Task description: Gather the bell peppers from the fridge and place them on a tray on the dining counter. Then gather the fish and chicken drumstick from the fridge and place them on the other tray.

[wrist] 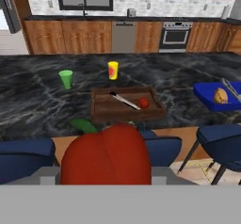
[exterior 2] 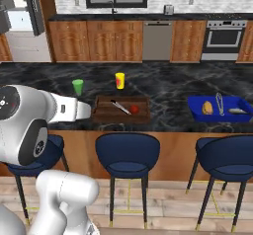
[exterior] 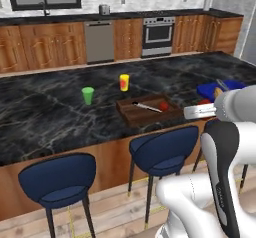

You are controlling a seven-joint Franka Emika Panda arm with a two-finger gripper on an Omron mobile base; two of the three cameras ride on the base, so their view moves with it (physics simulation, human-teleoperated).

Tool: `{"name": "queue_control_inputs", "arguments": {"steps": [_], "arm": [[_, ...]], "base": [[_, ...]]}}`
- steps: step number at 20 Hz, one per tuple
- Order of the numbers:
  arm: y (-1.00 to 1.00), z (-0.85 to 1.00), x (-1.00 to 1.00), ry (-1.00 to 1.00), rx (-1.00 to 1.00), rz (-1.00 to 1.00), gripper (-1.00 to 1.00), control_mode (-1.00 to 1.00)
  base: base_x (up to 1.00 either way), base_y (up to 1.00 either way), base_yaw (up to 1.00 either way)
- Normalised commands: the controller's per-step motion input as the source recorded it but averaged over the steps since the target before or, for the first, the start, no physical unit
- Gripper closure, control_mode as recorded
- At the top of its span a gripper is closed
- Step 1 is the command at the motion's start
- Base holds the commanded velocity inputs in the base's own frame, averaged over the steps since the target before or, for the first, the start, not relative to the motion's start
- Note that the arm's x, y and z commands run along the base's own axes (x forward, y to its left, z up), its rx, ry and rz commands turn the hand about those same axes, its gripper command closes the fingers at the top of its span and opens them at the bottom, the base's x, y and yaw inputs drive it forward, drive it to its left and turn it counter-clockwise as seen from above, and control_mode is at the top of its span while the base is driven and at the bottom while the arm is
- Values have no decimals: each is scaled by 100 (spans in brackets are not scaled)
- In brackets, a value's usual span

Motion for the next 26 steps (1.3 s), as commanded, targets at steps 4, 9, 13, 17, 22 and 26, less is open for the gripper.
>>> {"name": "queue_control_inputs", "arguments": {"steps": [4,9,13,17,22,26], "arm": [[0,0,0,0,0,0,100,100],[0,0,0,0,0,0,100,100],[0,0,0,0,0,0,100,100],[0,0,0,0,0,0,100,100],[0,0,0,0,0,0,100,100],[0,0,0,0,0,0,100,100]], "base": [[41,-28,0],[58,-8,2],[48,-4,2],[31,-13,2],[32,-12,4],[43,-19,4]]}}
